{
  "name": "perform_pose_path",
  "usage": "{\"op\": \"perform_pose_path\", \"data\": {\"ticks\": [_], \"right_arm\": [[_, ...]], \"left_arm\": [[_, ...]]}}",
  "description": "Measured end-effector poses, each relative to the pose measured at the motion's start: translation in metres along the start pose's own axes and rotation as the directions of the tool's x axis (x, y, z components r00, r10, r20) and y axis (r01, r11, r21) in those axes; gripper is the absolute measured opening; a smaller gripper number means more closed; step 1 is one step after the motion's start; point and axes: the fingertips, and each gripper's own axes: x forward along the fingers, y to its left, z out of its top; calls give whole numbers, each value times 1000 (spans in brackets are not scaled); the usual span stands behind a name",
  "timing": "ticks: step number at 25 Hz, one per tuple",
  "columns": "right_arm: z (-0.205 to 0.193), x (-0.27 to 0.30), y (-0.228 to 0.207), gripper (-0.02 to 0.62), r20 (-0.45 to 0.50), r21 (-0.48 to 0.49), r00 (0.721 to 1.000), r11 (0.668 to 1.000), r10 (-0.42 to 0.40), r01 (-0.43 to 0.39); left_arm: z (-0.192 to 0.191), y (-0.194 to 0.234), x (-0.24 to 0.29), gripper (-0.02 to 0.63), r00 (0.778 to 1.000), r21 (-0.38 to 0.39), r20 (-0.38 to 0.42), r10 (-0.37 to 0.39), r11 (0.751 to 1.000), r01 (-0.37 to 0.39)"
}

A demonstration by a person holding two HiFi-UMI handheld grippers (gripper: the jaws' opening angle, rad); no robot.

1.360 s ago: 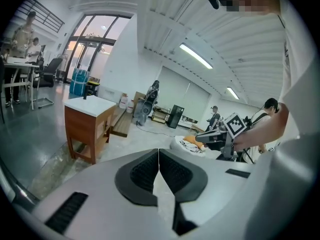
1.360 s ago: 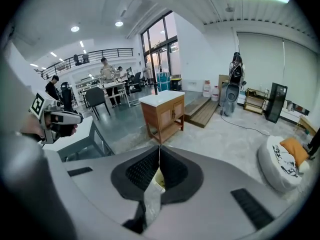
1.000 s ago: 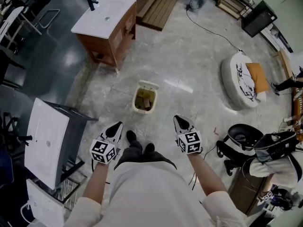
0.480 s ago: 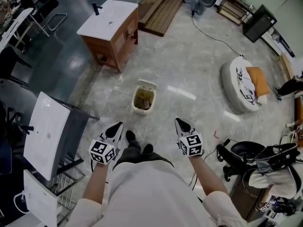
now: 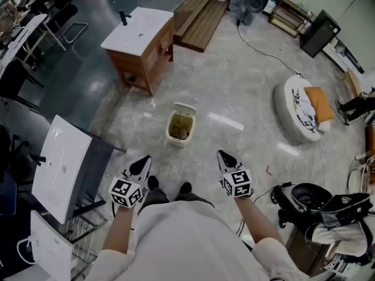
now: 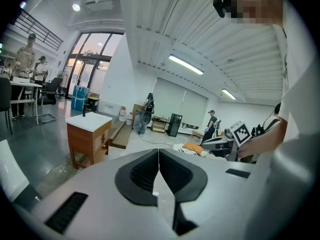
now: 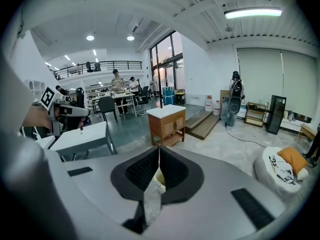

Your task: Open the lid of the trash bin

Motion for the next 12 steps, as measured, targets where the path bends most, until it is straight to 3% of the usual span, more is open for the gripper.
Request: {"op": "perform_pose_path", "data": {"ticks": [12], "right_arm": [[40, -1, 36, 31, 82, 8, 995, 998, -65, 64]], "left_arm": [[23, 29, -27, 18, 998, 70, 20, -52, 996, 51]]}}
